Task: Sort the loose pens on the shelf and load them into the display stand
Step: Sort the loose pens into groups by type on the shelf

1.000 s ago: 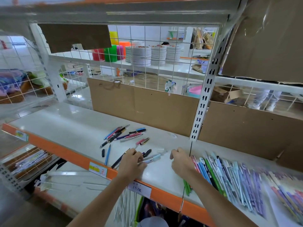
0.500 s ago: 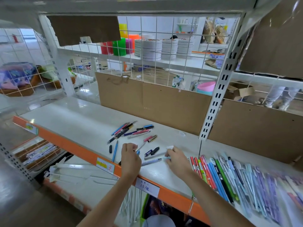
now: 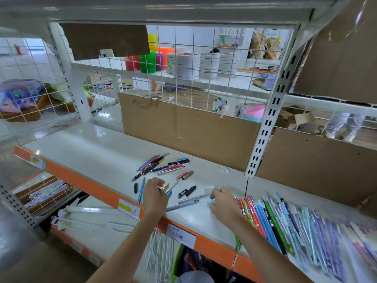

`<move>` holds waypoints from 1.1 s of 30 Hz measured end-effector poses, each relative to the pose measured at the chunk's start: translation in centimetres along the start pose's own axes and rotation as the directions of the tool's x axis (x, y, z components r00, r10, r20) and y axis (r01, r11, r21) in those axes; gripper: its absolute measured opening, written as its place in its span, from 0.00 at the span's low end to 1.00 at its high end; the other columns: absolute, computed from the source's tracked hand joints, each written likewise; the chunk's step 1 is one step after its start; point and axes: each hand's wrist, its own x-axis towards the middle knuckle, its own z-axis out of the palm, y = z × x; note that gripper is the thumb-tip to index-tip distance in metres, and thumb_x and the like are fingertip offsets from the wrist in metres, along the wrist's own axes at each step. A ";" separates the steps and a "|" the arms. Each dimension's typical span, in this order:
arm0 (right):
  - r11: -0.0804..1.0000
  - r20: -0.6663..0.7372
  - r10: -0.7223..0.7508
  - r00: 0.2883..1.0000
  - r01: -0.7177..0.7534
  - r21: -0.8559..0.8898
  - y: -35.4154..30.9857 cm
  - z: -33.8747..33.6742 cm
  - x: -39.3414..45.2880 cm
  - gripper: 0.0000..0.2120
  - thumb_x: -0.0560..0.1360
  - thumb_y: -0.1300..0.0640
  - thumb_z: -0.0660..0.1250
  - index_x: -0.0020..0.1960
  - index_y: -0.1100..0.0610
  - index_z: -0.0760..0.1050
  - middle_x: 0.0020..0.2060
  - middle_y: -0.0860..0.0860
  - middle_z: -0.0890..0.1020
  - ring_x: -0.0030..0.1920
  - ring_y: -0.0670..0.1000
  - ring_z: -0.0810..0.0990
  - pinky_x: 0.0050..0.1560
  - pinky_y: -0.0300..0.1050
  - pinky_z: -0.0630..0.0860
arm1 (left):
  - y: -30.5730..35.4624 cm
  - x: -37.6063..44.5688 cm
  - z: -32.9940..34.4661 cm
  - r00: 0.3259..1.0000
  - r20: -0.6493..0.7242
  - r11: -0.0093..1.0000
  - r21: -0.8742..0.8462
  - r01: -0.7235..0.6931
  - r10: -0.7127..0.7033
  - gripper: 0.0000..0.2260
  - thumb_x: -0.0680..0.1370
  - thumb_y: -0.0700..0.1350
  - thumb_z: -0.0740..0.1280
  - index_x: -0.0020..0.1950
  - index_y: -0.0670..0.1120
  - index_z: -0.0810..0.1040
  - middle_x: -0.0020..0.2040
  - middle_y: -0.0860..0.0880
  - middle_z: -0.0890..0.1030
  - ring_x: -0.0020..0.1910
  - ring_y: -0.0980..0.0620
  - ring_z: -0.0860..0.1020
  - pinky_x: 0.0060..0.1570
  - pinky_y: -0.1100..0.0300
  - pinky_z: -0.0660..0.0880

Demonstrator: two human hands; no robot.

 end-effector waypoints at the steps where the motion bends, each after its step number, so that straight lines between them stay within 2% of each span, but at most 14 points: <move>1: 1.000 -0.020 -0.006 1.000 0.006 0.003 0.0 -0.1 0.0 0.10 0.77 0.60 0.60 0.58 0.55 0.72 0.55 0.51 0.72 0.49 0.47 0.69 0.46 0.37 0.67 | -0.3 0.3 -0.5 1.000 -0.029 1.000 0.004 0.004 -0.004 0.12 0.76 0.30 0.60 0.55 0.41 0.76 0.53 0.47 0.75 0.52 0.51 0.74 0.49 0.64 0.70; 4: 0.997 -0.060 -0.062 0.996 0.065 0.047 -0.9 -0.4 0.4 0.09 0.78 0.60 0.60 0.56 0.55 0.74 0.51 0.48 0.72 0.53 0.48 0.72 0.46 0.37 0.67 | -1.8 1.3 -2.2 0.993 -0.117 0.998 0.055 0.013 -0.007 0.13 0.75 0.29 0.59 0.55 0.39 0.77 0.55 0.43 0.77 0.56 0.46 0.75 0.52 0.60 0.69; 6: 0.985 -0.049 -0.143 0.988 0.147 0.088 -2.3 -0.3 0.8 0.08 0.79 0.59 0.60 0.55 0.55 0.76 0.50 0.48 0.74 0.54 0.48 0.72 0.47 0.37 0.66 | -2.6 1.8 -3.3 0.987 -0.158 0.995 0.094 0.031 -0.016 0.12 0.75 0.30 0.60 0.54 0.38 0.78 0.54 0.41 0.77 0.55 0.43 0.74 0.50 0.58 0.67; 8: 0.966 -0.035 -0.229 0.973 0.232 0.116 -4.3 0.1 1.3 0.09 0.79 0.59 0.60 0.55 0.56 0.77 0.51 0.49 0.77 0.55 0.48 0.71 0.49 0.40 0.67 | -3.1 2.2 -4.2 0.985 -0.167 0.976 0.204 0.076 -0.041 0.08 0.77 0.36 0.62 0.54 0.41 0.77 0.54 0.43 0.77 0.54 0.44 0.74 0.49 0.57 0.66; 11: 0.938 -0.012 -0.324 0.946 0.323 0.124 -7.2 1.2 2.3 0.10 0.79 0.61 0.60 0.57 0.56 0.77 0.54 0.51 0.77 0.57 0.50 0.71 0.51 0.42 0.67 | -3.8 2.5 -4.8 0.994 -0.044 0.877 0.467 0.108 -0.099 0.10 0.77 0.51 0.65 0.55 0.48 0.74 0.54 0.48 0.77 0.56 0.47 0.73 0.56 0.52 0.67; 14: 0.934 0.096 -0.357 0.929 0.358 0.016 -9.3 2.1 3.3 0.11 0.78 0.62 0.61 0.59 0.55 0.75 0.57 0.52 0.75 0.60 0.52 0.69 0.52 0.44 0.66 | -4.3 2.7 -4.8 0.986 0.017 0.838 0.529 0.132 -0.167 0.14 0.76 0.57 0.64 0.54 0.49 0.70 0.50 0.50 0.79 0.53 0.48 0.75 0.57 0.51 0.66; 18: 0.913 0.168 -0.357 0.919 0.381 -0.145 -10.1 2.4 3.7 0.11 0.78 0.59 0.62 0.60 0.53 0.73 0.55 0.53 0.73 0.59 0.53 0.68 0.48 0.46 0.64 | -4.6 3.2 -4.7 0.990 0.012 0.844 0.523 0.115 -0.142 0.10 0.77 0.53 0.63 0.51 0.48 0.71 0.48 0.48 0.81 0.50 0.47 0.77 0.54 0.52 0.68; 21: 0.932 0.183 -0.313 0.932 0.338 -0.129 -9.9 2.2 3.9 0.07 0.78 0.56 0.62 0.56 0.53 0.73 0.50 0.52 0.69 0.57 0.54 0.68 0.45 0.45 0.61 | -4.2 3.1 -4.8 0.992 0.039 0.849 0.523 0.080 -0.118 0.08 0.78 0.50 0.62 0.52 0.47 0.71 0.51 0.47 0.80 0.52 0.46 0.76 0.55 0.51 0.66; 24: 0.927 0.203 -0.319 0.926 0.350 -0.138 -9.7 1.7 3.7 0.03 0.79 0.55 0.61 0.51 0.54 0.71 0.50 0.52 0.74 0.54 0.53 0.69 0.46 0.46 0.63 | -3.9 2.8 -4.5 0.994 0.062 0.829 0.558 0.038 -0.087 0.12 0.79 0.45 0.59 0.61 0.44 0.71 0.57 0.44 0.78 0.58 0.44 0.73 0.59 0.50 0.64; 26: 0.952 0.156 -0.290 0.944 0.301 -0.048 -9.5 1.1 3.3 0.02 0.79 0.56 0.60 0.48 0.53 0.69 0.45 0.52 0.74 0.48 0.54 0.69 0.45 0.46 0.63 | -3.4 2.5 -4.5 0.997 0.070 0.813 0.581 -0.029 -0.014 0.13 0.80 0.42 0.57 0.64 0.44 0.71 0.61 0.44 0.75 0.61 0.44 0.70 0.61 0.51 0.63; 28: 0.971 0.108 -0.234 0.966 0.227 0.069 -9.1 0.6 2.8 0.04 0.78 0.56 0.62 0.46 0.53 0.67 0.42 0.52 0.74 0.44 0.54 0.71 0.42 0.46 0.64 | -2.9 2.2 -4.5 0.994 0.089 0.821 0.561 -0.105 0.067 0.13 0.80 0.41 0.57 0.63 0.47 0.74 0.61 0.45 0.73 0.62 0.45 0.68 0.61 0.52 0.62; 31: 0.971 0.104 -0.149 0.983 0.125 0.205 -8.5 -0.5 1.7 0.06 0.77 0.59 0.64 0.46 0.54 0.67 0.40 0.51 0.75 0.44 0.56 0.75 0.42 0.46 0.69 | -2.4 1.6 -4.3 0.977 0.175 0.792 0.576 -0.201 0.121 0.12 0.80 0.45 0.57 0.61 0.47 0.75 0.61 0.46 0.72 0.64 0.46 0.67 0.61 0.52 0.62; 33: 0.966 0.094 -0.095 0.991 0.069 0.248 -7.8 -1.3 0.7 0.04 0.77 0.59 0.64 0.47 0.55 0.69 0.39 0.51 0.77 0.43 0.54 0.74 0.41 0.44 0.68 | -2.4 1.0 -4.1 0.965 0.232 0.782 0.577 -0.236 0.120 0.12 0.81 0.47 0.57 0.60 0.45 0.73 0.61 0.45 0.72 0.62 0.46 0.68 0.61 0.51 0.64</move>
